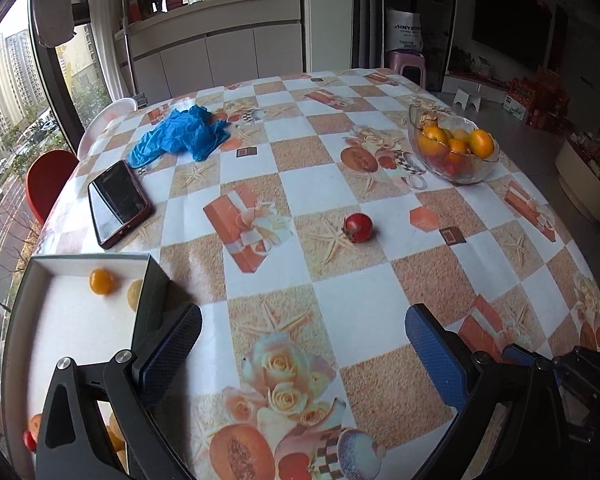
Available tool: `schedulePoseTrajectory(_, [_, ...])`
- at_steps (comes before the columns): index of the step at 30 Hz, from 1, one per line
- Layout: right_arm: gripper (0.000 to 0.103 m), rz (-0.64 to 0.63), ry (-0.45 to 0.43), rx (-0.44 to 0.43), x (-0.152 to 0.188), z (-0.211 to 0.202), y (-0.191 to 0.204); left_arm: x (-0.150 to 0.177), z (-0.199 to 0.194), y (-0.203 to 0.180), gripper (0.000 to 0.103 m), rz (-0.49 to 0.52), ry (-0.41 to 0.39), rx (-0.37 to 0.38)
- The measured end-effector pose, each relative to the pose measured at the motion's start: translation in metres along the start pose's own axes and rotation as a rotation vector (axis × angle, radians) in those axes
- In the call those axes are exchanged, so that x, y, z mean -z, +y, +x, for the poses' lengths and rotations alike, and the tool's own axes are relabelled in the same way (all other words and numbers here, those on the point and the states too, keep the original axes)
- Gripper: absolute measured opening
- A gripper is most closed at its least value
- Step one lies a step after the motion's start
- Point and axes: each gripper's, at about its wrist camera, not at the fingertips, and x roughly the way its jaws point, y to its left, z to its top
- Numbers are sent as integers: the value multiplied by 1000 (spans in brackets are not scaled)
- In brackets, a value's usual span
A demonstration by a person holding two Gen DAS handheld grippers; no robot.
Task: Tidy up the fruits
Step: 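Close the right tool on the red tomato while the left tool approaches the other red tomato, then close the left tool on the second red tomato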
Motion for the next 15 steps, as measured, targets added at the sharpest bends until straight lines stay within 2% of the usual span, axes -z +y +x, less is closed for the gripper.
schedulePoseTrajectory(5, [23, 81, -19, -17, 5, -3, -28, -21, 25, -15, 102, 0, 11, 23])
schedulePoseTrajectory(7, [23, 85, -22, -21, 5, -3, -31, -29, 38, -22, 92, 17, 24, 16])
schedulePoseTrajectory(12, [23, 81, -36, -22, 7, -3, -31, -42, 63, -34, 92, 27, 43, 4])
schedulePoseTrajectory(14, [23, 91, -39, -34, 7, -3, -33, -46, 70, -37, 83, 32, 51, 9])
schedulePoseTrajectory(15, [23, 97, -39, -40, 7, -3, -34, -47, 75, -39, 76, 37, 65, 10])
